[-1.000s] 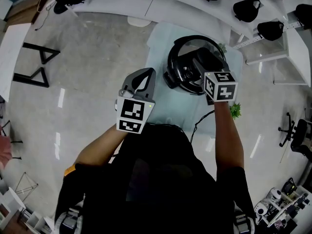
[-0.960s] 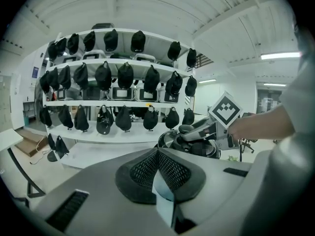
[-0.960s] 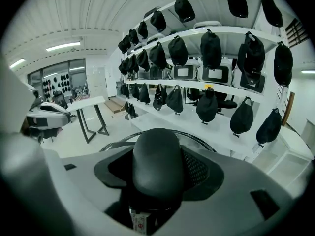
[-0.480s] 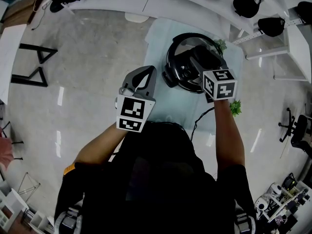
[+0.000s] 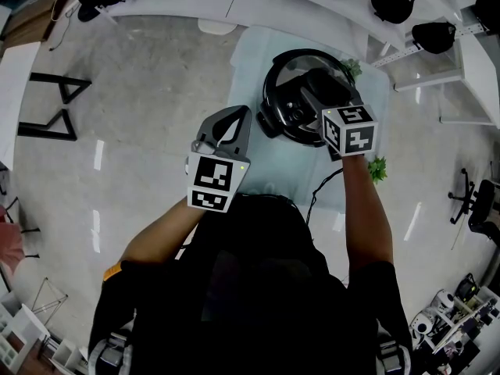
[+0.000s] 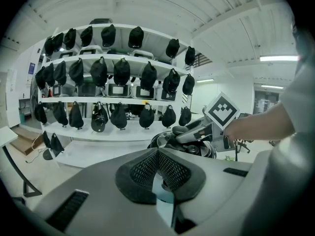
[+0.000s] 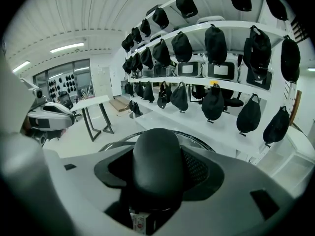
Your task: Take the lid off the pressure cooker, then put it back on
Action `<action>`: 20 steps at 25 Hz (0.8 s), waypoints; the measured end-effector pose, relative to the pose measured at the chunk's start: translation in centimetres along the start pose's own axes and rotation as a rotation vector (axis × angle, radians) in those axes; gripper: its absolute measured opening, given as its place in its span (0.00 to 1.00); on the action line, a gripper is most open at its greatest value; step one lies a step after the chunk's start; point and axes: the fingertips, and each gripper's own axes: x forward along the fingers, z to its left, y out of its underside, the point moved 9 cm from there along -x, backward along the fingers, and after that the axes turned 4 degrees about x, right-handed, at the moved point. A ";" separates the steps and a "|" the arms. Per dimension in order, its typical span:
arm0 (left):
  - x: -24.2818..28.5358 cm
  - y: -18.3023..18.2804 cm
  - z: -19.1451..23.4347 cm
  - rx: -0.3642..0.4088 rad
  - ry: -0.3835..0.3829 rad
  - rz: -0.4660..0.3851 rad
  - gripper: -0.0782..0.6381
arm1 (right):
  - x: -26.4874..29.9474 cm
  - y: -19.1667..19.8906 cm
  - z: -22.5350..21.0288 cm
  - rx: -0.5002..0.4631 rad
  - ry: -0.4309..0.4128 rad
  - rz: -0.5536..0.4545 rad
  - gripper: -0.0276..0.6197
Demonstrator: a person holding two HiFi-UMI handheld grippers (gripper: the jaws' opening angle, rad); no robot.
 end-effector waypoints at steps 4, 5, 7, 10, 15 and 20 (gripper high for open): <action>0.1 -0.1 -0.3 -0.001 0.003 -0.004 0.12 | -0.5 0.4 0.2 0.007 0.014 -0.015 0.50; 0.1 -0.2 -0.3 -0.001 0.004 -0.005 0.12 | -0.6 0.5 0.2 0.010 0.018 -0.019 0.50; 0.1 -0.2 -0.4 -0.001 0.006 -0.007 0.12 | -0.8 0.8 0.2 0.020 0.026 -0.026 0.50; 0.1 -0.2 -0.6 -0.001 0.011 -0.010 0.12 | -0.9 1.0 0.2 0.033 0.038 -0.031 0.49; 0.1 -0.1 -1.0 -0.001 0.022 -0.014 0.12 | -0.8 0.9 0.3 0.053 0.061 -0.022 0.49; 0.0 -0.2 -1.0 -0.001 0.030 -0.017 0.12 | -0.5 0.6 0.6 0.094 0.111 -0.021 0.49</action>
